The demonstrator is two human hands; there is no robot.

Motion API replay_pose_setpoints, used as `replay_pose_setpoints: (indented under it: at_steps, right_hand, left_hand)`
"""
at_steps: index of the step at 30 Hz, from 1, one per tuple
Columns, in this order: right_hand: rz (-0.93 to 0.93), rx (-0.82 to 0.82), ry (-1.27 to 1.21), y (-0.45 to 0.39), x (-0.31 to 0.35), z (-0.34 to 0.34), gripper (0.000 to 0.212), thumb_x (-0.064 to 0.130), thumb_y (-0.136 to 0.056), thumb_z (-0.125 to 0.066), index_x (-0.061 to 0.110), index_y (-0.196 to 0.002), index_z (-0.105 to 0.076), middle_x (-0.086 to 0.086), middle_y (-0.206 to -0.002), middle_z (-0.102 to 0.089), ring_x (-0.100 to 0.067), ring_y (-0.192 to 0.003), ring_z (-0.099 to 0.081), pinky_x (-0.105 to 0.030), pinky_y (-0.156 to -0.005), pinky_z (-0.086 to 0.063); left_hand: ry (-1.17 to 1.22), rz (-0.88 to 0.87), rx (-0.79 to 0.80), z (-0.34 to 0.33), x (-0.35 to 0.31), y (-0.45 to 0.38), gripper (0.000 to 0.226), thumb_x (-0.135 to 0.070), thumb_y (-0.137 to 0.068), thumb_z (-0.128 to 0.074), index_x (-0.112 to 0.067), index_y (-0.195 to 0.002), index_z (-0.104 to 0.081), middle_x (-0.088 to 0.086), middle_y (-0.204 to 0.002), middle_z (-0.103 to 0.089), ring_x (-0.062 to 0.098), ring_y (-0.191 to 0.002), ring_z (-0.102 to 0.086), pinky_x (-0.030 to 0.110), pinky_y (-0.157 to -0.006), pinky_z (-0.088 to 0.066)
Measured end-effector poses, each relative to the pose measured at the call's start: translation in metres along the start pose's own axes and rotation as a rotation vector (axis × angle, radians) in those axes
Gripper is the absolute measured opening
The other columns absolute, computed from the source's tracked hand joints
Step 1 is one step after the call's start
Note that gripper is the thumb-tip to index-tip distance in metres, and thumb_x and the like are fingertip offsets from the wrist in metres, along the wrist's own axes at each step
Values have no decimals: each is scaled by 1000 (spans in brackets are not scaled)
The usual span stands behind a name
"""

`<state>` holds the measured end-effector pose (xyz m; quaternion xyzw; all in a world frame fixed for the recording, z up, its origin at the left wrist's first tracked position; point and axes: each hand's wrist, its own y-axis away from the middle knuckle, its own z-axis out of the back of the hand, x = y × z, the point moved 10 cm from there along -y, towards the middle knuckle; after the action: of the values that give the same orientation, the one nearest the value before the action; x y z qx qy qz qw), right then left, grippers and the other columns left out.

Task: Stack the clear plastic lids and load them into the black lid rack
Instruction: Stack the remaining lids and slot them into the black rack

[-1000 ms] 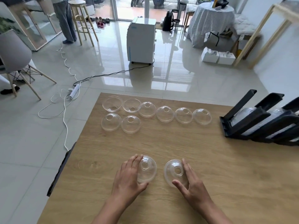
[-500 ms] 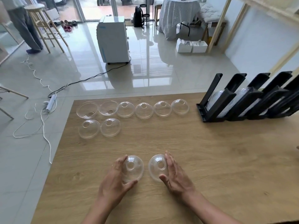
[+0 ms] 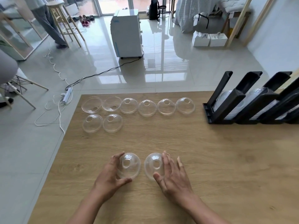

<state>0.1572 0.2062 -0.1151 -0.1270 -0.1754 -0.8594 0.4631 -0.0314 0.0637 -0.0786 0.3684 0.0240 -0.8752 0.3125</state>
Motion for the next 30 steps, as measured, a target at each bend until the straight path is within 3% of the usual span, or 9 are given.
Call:
replay_pose_setpoints:
  at_steps: [3, 6, 8, 11, 14, 18, 23, 28, 30]
  right_hand:
    - [-3, -3, -81, 5, -3, 10, 97, 77, -96, -6, 10, -163, 11, 0, -172, 3, -11, -158, 3, -40, -127, 10]
    - [-16, -37, -213, 6, -10, 21, 95, 80, -95, -11, 18, -165, 5, 7, -172, -2, -2, -154, 0, -30, -126, 7]
    - [-36, -62, -286, 1, -12, 36, 89, 79, -96, -19, 24, -165, -8, 13, -169, -13, -1, -154, -9, -29, -124, -5]
    - [-68, -138, -344, -25, -8, 68, 70, 68, -98, -38, 30, -157, -33, 15, -160, -36, -9, -146, -36, -38, -115, -32]
    - [-73, -125, -308, -71, 15, 90, 56, 57, -99, -53, 31, -149, -44, 13, -152, -48, -13, -136, -49, -46, -108, -43]
    - [-10, -60, -185, -145, 75, 104, 65, 55, -96, -62, 28, -151, -42, 6, -153, -47, -20, -137, -48, -45, -106, -46]
    - [-6, 28, -63, -223, 145, 81, 89, 61, -86, -71, 26, -158, -31, 1, -159, -41, -27, -142, -45, -50, -108, -46]
    - [-123, 64, 23, -250, 159, 38, 102, 67, -83, -71, 25, -161, -21, 2, -166, -31, -27, -146, -40, -50, -109, -44]
    - [-148, 20, 35, -246, 157, 29, 98, 68, -82, -70, 25, -158, -25, 2, -162, -38, -26, -143, -43, -49, -109, -43]
  left_hand:
    - [15, 20, -4, 3, -1, -1, 107, -39, -59, -98, -39, -146, -37, -18, -139, -51, 4, -126, -51, 21, -105, -41]
    - [22, 49, -31, 8, 0, 0, 114, -46, -53, -98, -39, -149, -36, -24, -139, -46, -3, -125, -46, 12, -101, -35]
    - [22, 60, -37, 11, 1, 3, 119, -53, -51, -97, -40, -151, -34, -28, -140, -41, -7, -126, -42, 5, -98, -32]
    - [50, 53, -26, 11, 4, 6, 123, -61, -46, -94, -40, -151, -34, -29, -141, -43, -9, -127, -42, 4, -100, -31]
    - [93, 16, -10, 14, 10, 10, 122, -68, -44, -91, -40, -150, -36, -33, -141, -41, -14, -130, -40, 1, -103, -27]
    - [146, -17, 30, 22, 24, 20, 118, -63, -50, -92, -42, -150, -32, -31, -148, -36, -11, -140, -33, 3, -108, -25]
    - [181, -8, 9, 56, 58, 28, 118, -66, -51, -89, -42, -151, -32, -33, -146, -37, -14, -137, -34, -3, -100, -25]
    - [124, 3, -31, 95, 98, 16, 113, -56, -58, -92, -37, -151, -31, -27, -143, -38, -8, -134, -36, 3, -102, -27]
    - [103, 13, -65, 112, 112, 6, 111, -56, -60, -91, -34, -151, -32, -27, -140, -38, -6, -131, -38, 10, -104, -31]
